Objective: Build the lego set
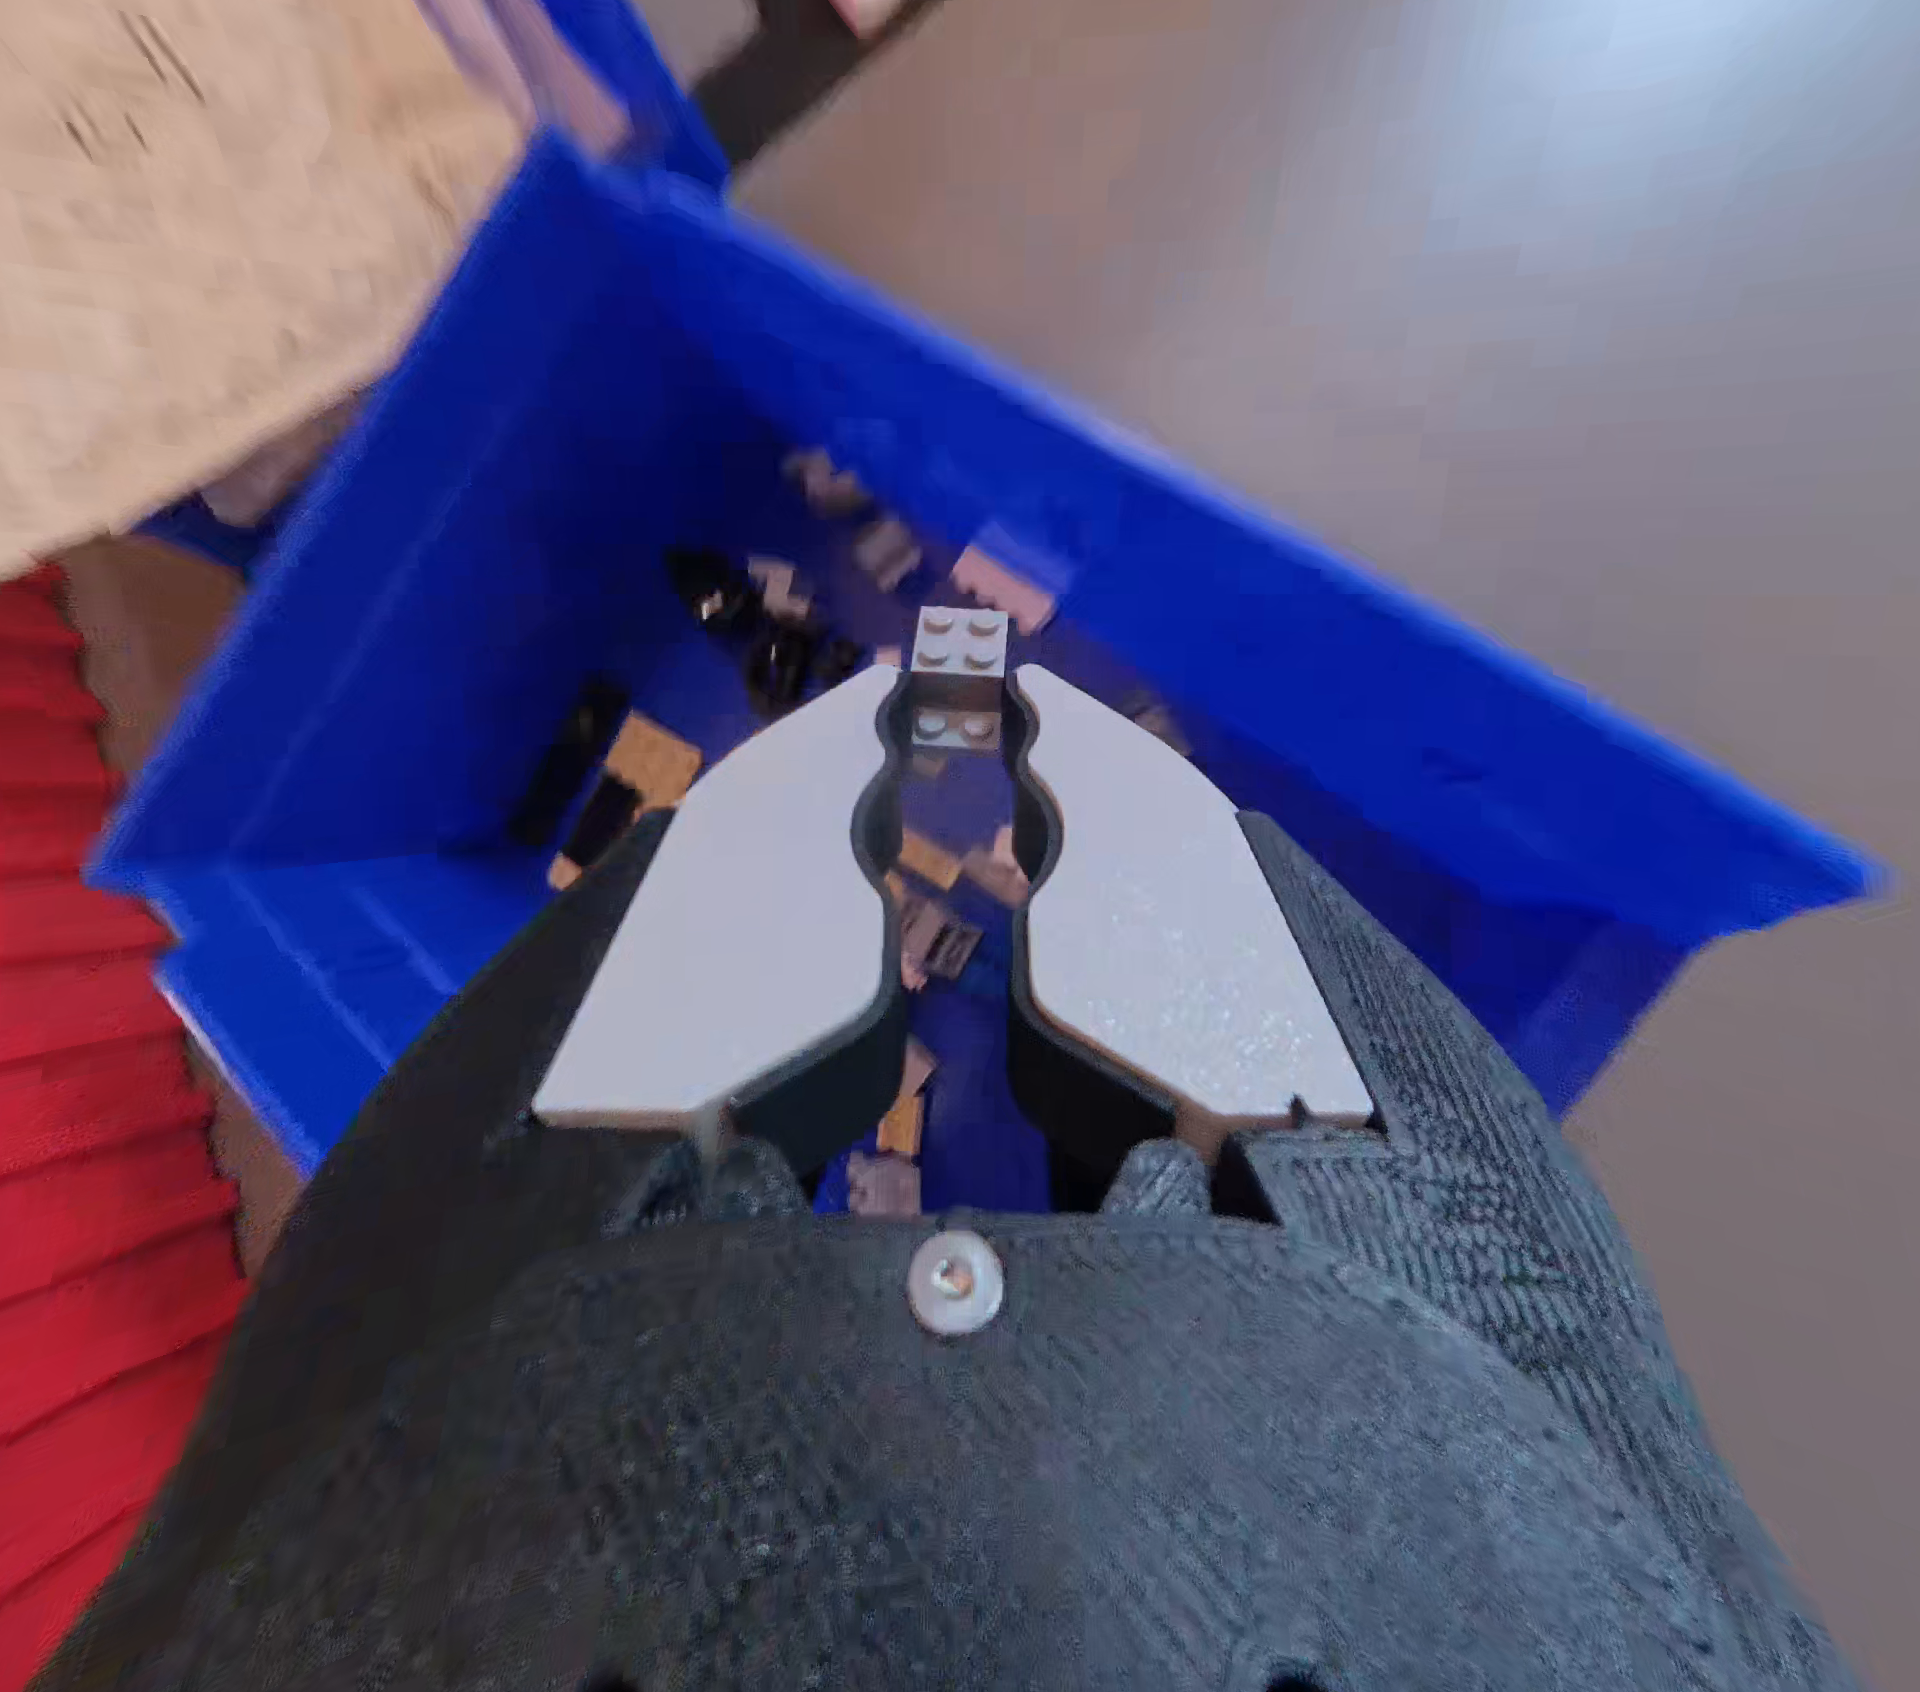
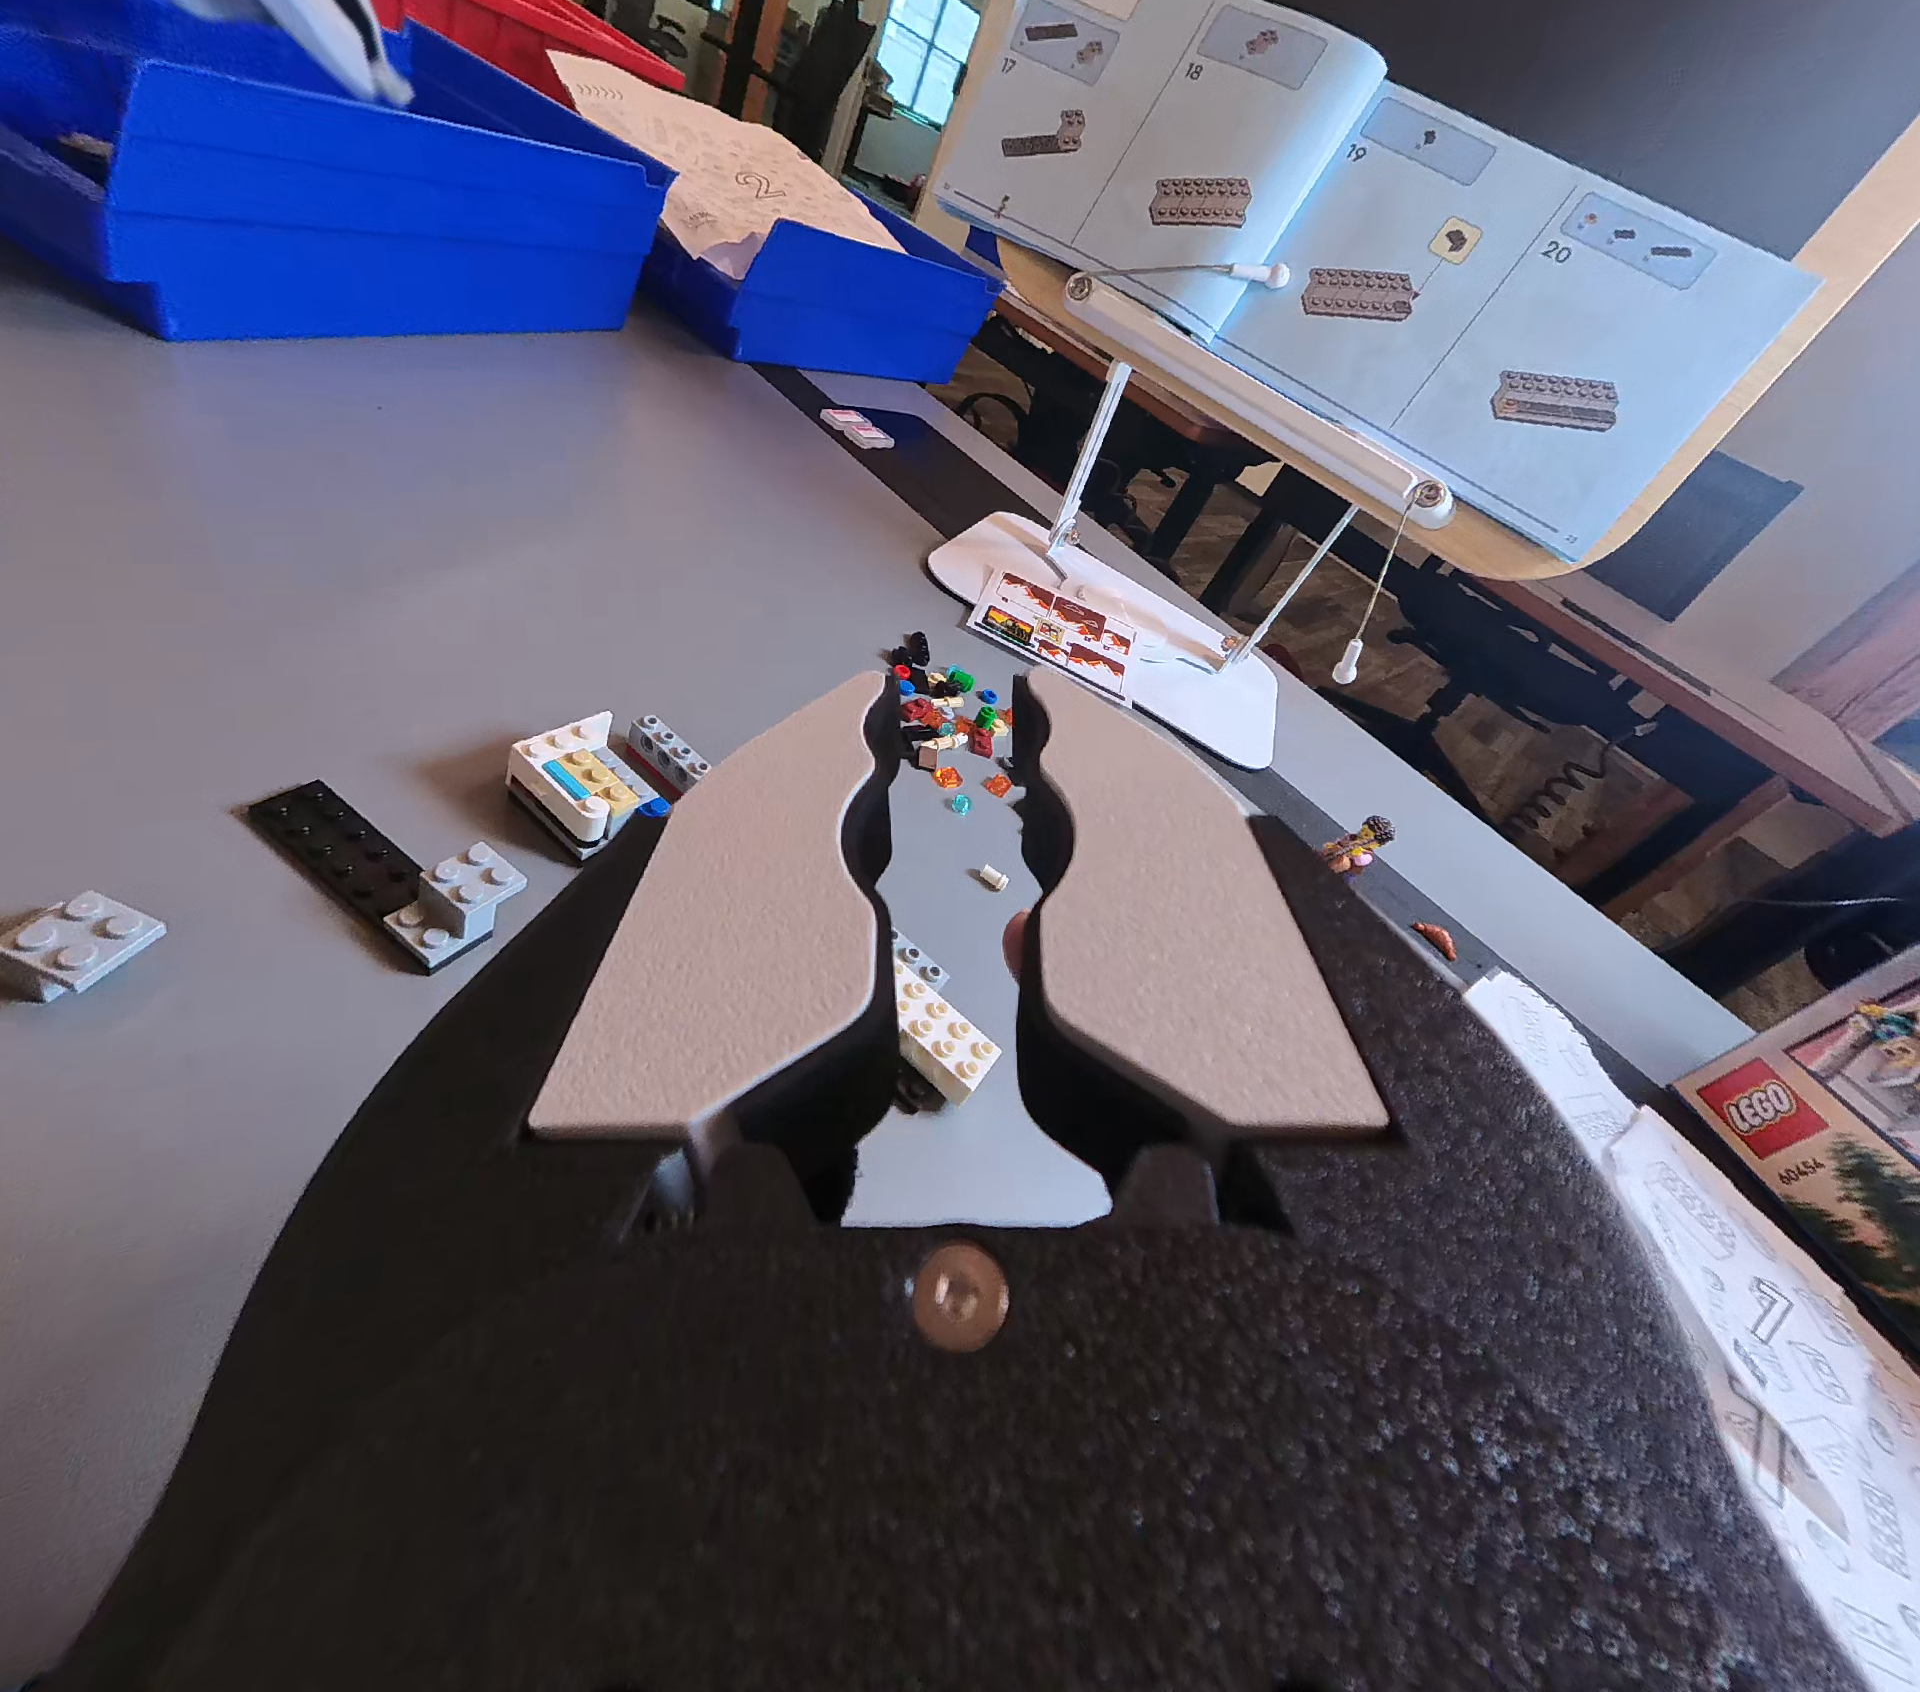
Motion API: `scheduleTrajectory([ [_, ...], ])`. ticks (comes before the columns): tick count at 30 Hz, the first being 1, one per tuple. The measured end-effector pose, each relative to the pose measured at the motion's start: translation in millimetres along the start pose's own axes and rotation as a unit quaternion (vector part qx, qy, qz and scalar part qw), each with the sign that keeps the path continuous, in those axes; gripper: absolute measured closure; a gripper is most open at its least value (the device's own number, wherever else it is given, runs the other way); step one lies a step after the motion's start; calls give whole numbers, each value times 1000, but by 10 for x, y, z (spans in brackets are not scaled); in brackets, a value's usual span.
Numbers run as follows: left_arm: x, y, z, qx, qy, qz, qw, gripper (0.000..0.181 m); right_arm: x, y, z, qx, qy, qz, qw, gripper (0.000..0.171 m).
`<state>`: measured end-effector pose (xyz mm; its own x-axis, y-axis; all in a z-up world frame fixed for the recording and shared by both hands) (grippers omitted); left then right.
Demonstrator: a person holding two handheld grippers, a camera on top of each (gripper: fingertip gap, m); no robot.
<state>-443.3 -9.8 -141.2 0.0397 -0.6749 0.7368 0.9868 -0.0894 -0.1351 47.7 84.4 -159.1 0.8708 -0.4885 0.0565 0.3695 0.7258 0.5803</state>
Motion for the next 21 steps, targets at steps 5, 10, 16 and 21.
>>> scheduleTrajectory([
  [5, 619, 1211, 457, -103, 149, -146, 973, 165, -21, -7, -23, -15, -2, 2, 1000, 151],
  [10, 359, 2769, 205, -222, 104, -332, 911, 165, 1, -20, 33, 1, 4, -2, 1000, 151],
  [16, -331, 3474, -92, -258, 16, -382, 887, 164, 27, -47, 61, 25, 9, 0, 1000, 152],
  [21, -259, 3295, 44, -268, 43, -335, 902, 149, 47, -31, 57, 42, 14, 1, 999, 152],
])
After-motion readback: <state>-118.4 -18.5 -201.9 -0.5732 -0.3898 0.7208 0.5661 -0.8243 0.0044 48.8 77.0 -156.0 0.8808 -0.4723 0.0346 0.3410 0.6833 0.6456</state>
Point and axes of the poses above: each gripper's, where its closed fingertips meet, x back along the fingers, z out of its top, y = z × x across the jaws, the point moved 6 cm from there along x, back along the fingers, and after that the axes turned 12 degrees about x, right-handed, at the moved point
